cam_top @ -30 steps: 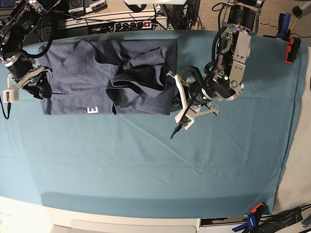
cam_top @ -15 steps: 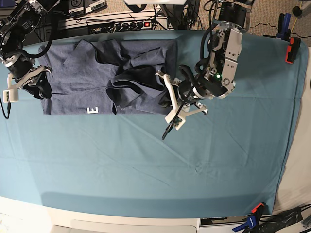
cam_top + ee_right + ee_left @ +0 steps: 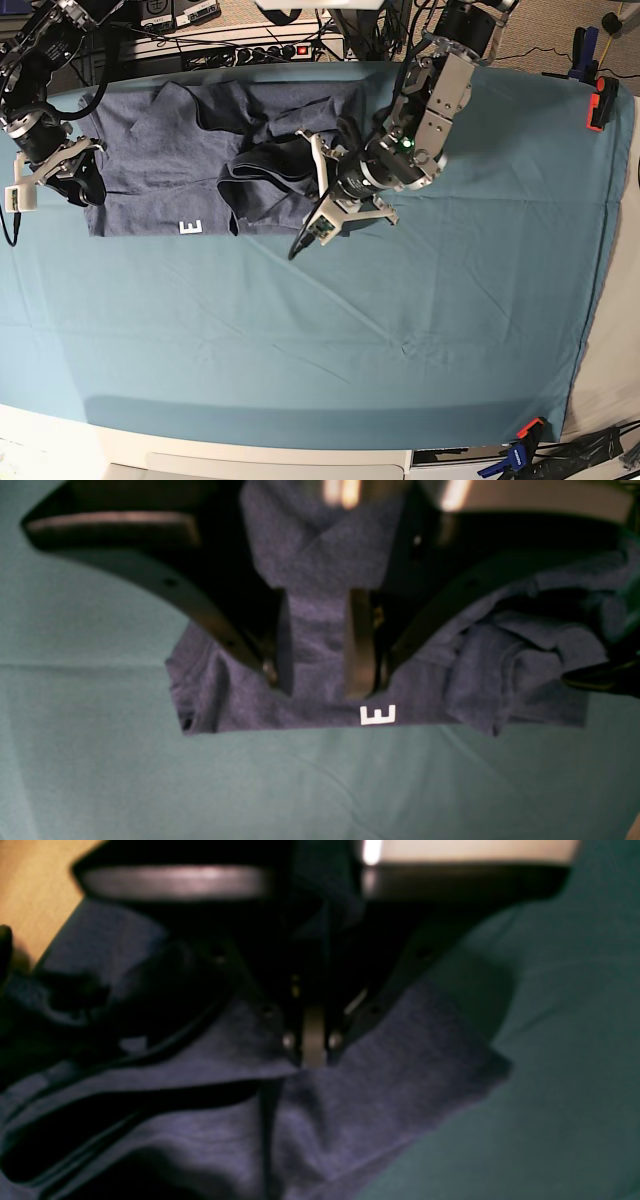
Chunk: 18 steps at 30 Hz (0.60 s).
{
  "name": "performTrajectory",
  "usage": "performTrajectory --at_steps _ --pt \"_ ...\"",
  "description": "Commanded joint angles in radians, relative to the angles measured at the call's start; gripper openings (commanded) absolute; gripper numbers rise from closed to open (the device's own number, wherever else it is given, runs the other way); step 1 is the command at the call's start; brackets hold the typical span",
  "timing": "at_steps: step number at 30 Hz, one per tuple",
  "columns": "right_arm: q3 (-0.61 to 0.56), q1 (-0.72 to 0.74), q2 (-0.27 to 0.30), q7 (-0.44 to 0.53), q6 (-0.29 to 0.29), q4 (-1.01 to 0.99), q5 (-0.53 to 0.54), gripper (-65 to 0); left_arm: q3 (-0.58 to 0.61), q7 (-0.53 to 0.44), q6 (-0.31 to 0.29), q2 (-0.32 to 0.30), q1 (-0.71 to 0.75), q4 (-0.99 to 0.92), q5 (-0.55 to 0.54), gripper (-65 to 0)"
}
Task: Fold the T-shirt properly
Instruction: 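Open the left gripper and raise it off the folded shirt, then lower the left gripper onto the folded section and press it flat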
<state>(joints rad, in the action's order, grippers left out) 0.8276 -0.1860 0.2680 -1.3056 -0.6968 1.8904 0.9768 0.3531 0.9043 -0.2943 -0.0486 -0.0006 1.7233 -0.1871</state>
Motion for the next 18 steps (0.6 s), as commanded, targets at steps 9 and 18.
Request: performTrajectory --at_steps 9,18 --pt "0.005 0.006 0.02 0.024 -0.001 0.013 0.021 -46.4 0.011 0.086 -0.001 0.038 -0.013 0.019 -0.122 -65.0" --pt "0.005 0.006 0.02 0.023 -0.001 0.013 0.021 -46.4 0.114 0.107 -0.001 0.096 -0.003 0.019 -0.165 -65.0"
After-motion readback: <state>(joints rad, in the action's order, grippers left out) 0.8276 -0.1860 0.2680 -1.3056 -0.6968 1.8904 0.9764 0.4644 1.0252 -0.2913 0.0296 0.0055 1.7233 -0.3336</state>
